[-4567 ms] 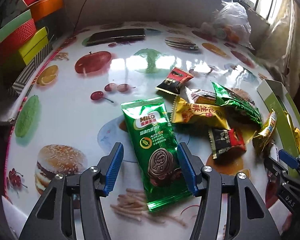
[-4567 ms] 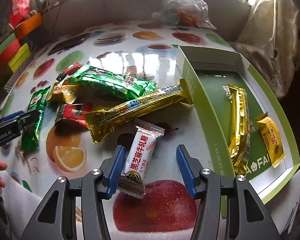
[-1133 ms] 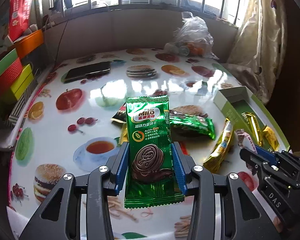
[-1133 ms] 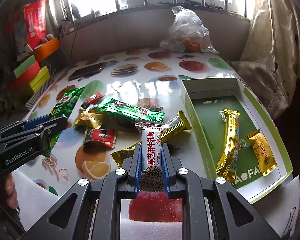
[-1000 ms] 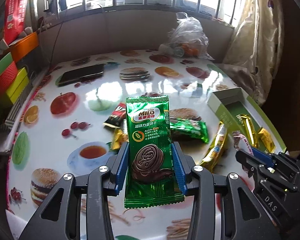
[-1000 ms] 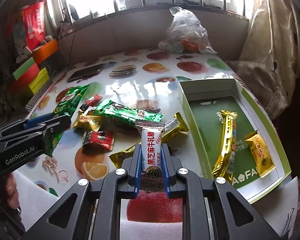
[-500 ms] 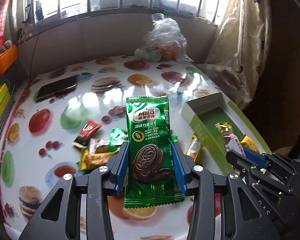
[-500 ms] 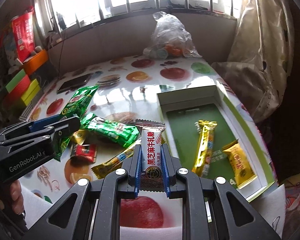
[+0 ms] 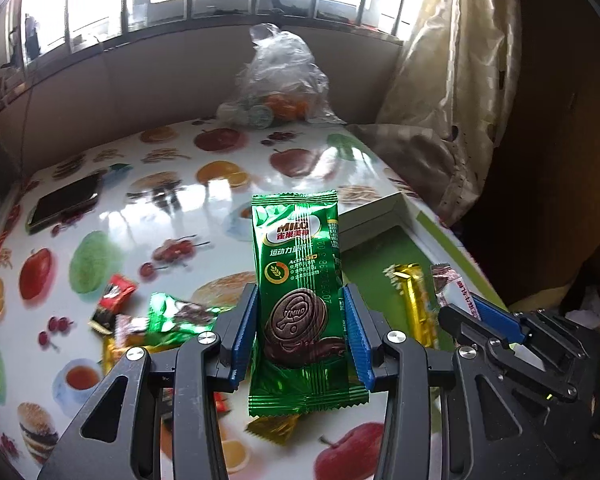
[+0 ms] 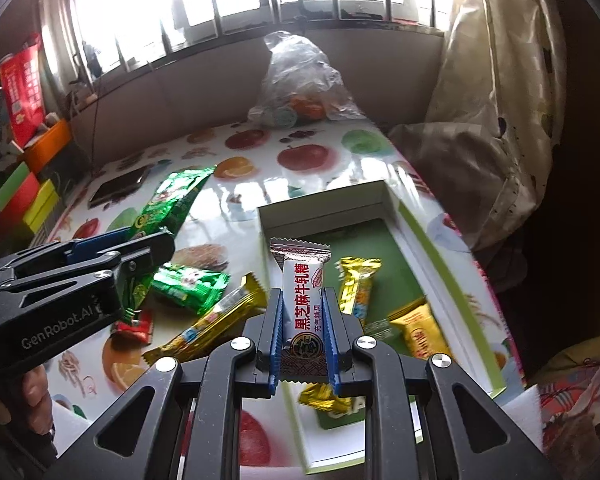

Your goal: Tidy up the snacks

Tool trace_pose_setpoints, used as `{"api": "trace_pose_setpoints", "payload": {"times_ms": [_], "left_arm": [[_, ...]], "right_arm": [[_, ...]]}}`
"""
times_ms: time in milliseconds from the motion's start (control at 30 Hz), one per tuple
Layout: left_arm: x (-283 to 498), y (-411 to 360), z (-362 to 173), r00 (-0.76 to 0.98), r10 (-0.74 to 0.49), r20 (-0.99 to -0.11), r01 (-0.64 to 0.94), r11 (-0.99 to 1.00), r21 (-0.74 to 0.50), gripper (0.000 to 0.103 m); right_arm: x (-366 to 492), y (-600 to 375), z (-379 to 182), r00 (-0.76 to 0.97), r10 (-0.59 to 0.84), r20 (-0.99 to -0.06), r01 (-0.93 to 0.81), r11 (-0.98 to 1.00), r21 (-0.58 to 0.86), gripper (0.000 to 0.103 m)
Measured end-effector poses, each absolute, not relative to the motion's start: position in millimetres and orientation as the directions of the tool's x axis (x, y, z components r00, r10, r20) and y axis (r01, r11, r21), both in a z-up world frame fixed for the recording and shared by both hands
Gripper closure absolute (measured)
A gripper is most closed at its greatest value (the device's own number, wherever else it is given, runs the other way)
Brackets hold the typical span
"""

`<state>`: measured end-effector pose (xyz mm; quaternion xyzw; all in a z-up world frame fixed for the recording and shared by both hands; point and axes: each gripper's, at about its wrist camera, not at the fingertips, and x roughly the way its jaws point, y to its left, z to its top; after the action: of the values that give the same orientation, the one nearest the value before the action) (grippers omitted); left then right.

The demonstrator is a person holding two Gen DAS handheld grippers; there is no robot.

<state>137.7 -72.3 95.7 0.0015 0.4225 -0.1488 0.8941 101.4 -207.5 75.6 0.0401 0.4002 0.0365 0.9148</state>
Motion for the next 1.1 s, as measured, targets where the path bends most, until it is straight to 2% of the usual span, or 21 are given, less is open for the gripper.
{"api": "trace_pose_setpoints", "payload": {"times_ms": [600,1100], "left_arm": [[164,-126,83,0.530,-0.333,-0.780,0.327,0.929,-0.175,0.060],[184,-155,51,0.473,-0.324,-0.820,0.329,0.928,-0.176,0.060]], "right_arm": [[113,-255,67,0.658,0.046,-0.751,0.043,0.994,0.098,0.085],[131,-284,42,0.620,0.018,-0.785,0.104,0.989,0.105,0.085]]}}
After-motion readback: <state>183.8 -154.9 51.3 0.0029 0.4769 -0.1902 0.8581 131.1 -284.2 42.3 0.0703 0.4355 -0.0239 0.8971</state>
